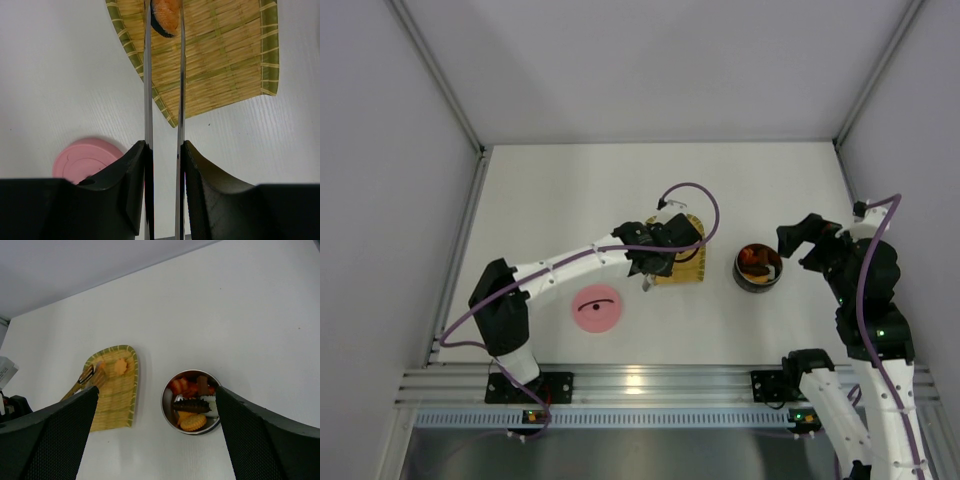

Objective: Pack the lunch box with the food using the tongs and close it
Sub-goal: Pick up the fake food from the plate, then place the fake food in the packing box.

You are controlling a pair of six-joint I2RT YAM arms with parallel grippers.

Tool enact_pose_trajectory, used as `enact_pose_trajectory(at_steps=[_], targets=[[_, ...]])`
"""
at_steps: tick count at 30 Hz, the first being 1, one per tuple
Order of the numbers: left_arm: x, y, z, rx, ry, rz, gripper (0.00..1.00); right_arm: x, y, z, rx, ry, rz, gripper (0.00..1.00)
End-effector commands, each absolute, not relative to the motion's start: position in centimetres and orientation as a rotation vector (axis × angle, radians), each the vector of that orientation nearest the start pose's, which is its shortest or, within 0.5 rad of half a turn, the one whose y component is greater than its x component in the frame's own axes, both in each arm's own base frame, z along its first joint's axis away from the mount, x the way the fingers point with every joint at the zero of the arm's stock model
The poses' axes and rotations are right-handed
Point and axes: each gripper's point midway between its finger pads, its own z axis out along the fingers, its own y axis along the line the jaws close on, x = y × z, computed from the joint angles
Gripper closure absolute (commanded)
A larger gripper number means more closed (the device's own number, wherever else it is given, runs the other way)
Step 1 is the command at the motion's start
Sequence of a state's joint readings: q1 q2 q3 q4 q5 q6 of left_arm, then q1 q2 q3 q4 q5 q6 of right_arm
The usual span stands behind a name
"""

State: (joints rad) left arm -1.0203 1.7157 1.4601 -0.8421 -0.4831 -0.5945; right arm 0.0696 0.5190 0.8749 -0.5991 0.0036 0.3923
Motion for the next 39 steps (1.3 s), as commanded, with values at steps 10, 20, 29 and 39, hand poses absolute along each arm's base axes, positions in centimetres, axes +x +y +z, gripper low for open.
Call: enact_pose_trajectory(at_steps=[10,20,29,39], targets=[[24.7,-35.3,21.0,0.462,2.305,-0.256,0.65,23.0,2.7,30.3,0.297,1.776,0.305,0.01],[22.7,-40.4,22.8,0.558,2.260,-0.397,0.65,22.8,2.7,30.6,0.302,1.770,0.306,0.01],[21.1,-44.9,22.9,0.637,2.240,-0.516,0.65,22.5,2.4,31.0,0.305,1.766,0.291,0.01],[19.7,-48.4,21.2,0.715,2.247,-0.559,0.64,22.4,2.3,30.8,0.301,1.770,0.281,0.00]])
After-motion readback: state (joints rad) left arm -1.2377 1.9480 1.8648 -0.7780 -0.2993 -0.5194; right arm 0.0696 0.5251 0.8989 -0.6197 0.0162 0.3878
